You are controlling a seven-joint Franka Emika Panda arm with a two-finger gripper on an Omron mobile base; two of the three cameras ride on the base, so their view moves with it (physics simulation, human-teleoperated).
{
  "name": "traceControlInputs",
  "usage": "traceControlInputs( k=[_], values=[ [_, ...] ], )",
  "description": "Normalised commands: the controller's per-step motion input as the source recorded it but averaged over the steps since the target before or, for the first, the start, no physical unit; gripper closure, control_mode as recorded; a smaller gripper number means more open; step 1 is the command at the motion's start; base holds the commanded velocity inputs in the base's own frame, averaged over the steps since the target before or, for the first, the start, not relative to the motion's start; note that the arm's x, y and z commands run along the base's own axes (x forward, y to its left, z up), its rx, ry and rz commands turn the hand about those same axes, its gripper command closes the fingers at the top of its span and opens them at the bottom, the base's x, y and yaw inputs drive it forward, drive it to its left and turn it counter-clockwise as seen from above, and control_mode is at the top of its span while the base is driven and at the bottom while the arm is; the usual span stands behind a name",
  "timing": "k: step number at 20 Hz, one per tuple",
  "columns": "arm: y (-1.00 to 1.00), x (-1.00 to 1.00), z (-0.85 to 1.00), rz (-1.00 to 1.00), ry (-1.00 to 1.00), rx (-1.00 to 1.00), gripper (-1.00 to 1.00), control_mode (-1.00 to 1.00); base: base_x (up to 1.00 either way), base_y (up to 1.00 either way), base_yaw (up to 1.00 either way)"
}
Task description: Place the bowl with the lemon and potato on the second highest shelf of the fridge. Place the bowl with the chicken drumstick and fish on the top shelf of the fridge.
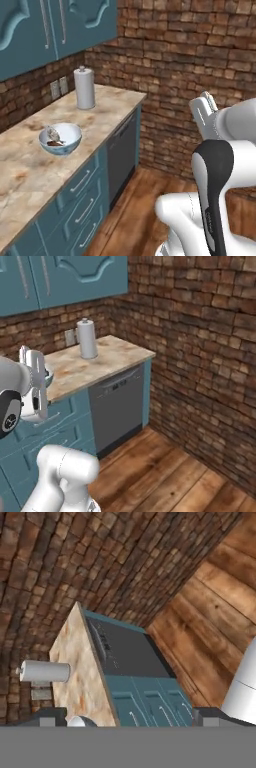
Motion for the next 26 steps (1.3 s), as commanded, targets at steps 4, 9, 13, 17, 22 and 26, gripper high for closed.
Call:
traceControlInputs(
  k=[4, 9, 13, 17, 22, 26],
  values=[
    [0.0, 0.0, 0.0, 0.0, 0.0, 0.0, -1.0, 1.0, 1.0, 0.0, 0.22],
    [0.0, 0.0, 0.0, 0.0, 0.0, 0.0, -1.0, 1.0, 0.99, -0.14, 0.71],
    [0.0, 0.0, 0.0, 0.0, 0.0, 0.0, -1.0, 1.0, 0.99, -0.17, 0.79],
    [0.0, 0.0, 0.0, 0.0, 0.0, 0.0, -1.0, 1.0, 0.66, -0.12, 0.91],
    [0.0, 0.0, 0.0, 0.0, 0.0, 0.0, -1.0, 1.0, 0.48, -0.15, 0.9],
    [0.0, 0.0, 0.0, 0.0, 0.0, 0.0, -1.0, 1.0, 0.38, -0.22, 0.24]
  ],
)
